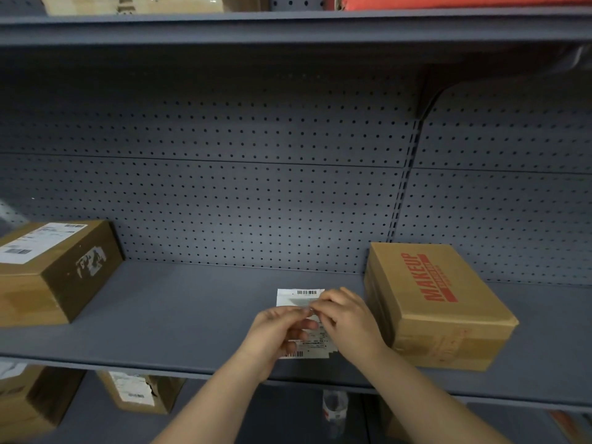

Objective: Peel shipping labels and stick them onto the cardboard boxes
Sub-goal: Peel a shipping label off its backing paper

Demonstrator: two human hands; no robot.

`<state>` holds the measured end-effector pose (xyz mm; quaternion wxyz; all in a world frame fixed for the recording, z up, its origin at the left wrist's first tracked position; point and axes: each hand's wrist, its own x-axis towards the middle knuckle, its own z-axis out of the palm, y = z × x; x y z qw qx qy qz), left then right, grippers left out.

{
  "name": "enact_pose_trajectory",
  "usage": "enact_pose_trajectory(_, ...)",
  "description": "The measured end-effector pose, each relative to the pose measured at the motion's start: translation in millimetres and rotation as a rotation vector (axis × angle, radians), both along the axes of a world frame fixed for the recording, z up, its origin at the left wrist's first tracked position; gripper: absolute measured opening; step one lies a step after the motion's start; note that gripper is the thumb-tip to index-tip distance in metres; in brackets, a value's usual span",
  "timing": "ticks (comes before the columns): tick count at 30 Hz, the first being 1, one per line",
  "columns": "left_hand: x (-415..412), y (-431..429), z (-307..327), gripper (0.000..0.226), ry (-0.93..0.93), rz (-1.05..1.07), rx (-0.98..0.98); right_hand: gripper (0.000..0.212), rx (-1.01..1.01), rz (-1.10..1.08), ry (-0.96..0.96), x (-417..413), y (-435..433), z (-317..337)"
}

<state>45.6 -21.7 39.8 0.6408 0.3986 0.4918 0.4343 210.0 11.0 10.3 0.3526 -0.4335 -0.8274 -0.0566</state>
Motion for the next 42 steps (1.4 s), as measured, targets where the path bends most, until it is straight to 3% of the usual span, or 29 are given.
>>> enact_pose_trajectory(8,3.1,6.0,-3.2,0.013,0.002,0.002,-0.049,0.010,-0.012,-0.004,-0.051,5.0,-2.5,0.7)
enact_pose_trajectory(14,8.0,9.1,-3.7,0.012,0.027,0.028,-0.025,0.020,-0.030,0.025,-0.009,9.7,-3.2,0.4)
enact_pose_trajectory(20,11.7,11.1,-1.8,0.012,0.030,0.117,0.031,0.036,-0.236,0.094,0.267,14.4,-9.7,3.7)
enact_pose_trajectory(23,15.5,10.2,-0.5,0.015,0.087,0.131,0.093,0.021,-0.346,0.121,0.422,11.5,-7.9,10.5)
enact_pose_trajectory(26,19.6,10.4,-0.6,0.026,0.138,0.130,0.175,0.016,-0.459,0.097,0.450,8.5,-5.1,19.0)
enact_pose_trajectory(29,21.3,9.6,0.4,0.019,0.178,0.118,0.264,0.014,-0.566,0.089,0.501,9.5,-1.5,23.7)
enact_pose_trajectory(37,25.4,11.4,-8.7,0.031,0.369,0.097,0.481,0.030,-0.588,0.049,0.424,14.5,0.8,35.5)
enact_pose_trajectory(42,30.1,10.8,-4.0,0.028,0.431,0.099,0.507,0.024,-0.569,0.022,0.370,16.6,-1.2,40.3)
